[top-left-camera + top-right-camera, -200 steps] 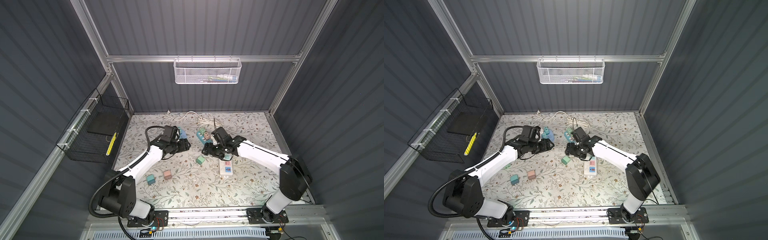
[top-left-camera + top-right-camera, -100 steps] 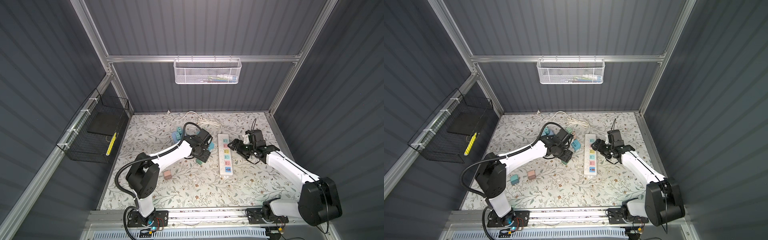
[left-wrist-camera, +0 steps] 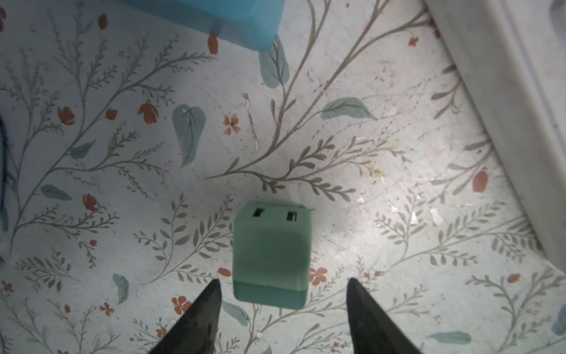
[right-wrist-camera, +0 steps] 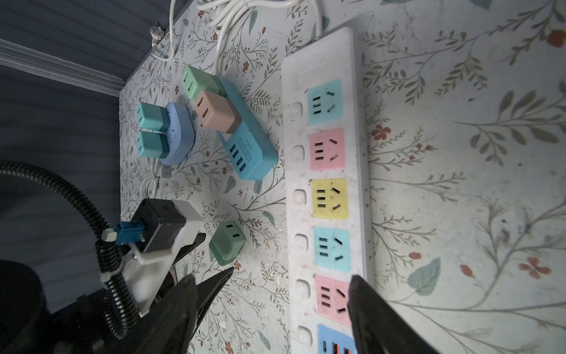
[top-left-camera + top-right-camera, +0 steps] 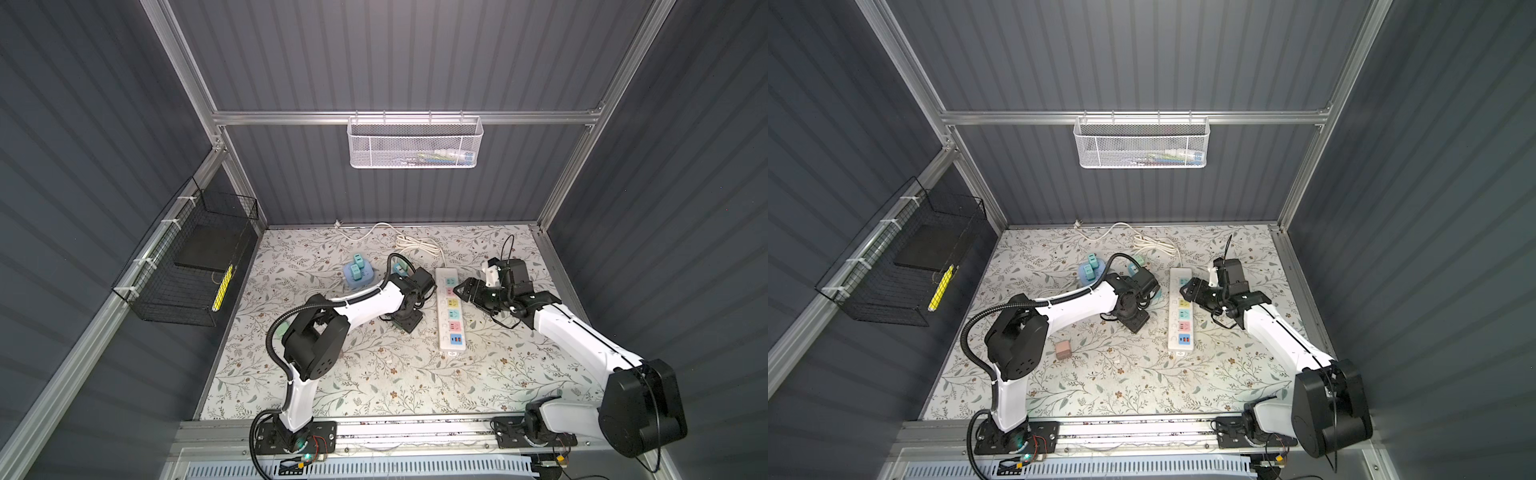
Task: Insert the plug
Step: 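Grasp the mint green adapter with the left gripper while the right draws back, then lift the green adapter with the left gripper toward the right gripper while the right approaches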
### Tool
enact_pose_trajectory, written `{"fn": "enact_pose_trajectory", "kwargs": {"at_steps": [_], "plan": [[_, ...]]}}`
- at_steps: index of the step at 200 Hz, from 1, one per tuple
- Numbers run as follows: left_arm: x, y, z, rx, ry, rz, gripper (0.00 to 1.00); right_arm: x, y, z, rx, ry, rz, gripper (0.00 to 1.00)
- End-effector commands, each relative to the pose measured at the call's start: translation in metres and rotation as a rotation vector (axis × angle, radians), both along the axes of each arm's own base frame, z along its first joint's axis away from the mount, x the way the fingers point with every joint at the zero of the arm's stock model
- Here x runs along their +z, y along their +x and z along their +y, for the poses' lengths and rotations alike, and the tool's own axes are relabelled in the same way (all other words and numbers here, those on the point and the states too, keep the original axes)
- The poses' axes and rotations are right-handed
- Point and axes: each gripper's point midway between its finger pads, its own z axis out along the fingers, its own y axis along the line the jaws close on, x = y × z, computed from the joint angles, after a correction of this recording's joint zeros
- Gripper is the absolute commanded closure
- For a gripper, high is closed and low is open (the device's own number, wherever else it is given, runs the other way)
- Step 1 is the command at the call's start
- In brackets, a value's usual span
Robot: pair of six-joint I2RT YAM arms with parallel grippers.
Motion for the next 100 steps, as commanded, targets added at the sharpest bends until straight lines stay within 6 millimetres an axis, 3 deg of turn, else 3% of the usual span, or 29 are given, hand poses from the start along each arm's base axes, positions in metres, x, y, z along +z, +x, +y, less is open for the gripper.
{"fn": "enact_pose_trajectory", "kwargs": {"at_steps": [1,58,100], "plan": [[-0.003,0.003,0.001,-0.009,0.023,0.004,0.35,-0.007,-0.004,-0.013,-0.046,-0.053,0.006,0.24],[-0.029,-0.002,0.008,-0.005,0.066,0.041,0.43,-0.002,-0.007,-0.02,-0.072,-0.08,-0.002,0.26],[-0.032,-0.001,0.009,0.003,0.067,0.035,0.49,0.0,-0.003,-0.014,-0.059,-0.059,0.006,0.27]]}}
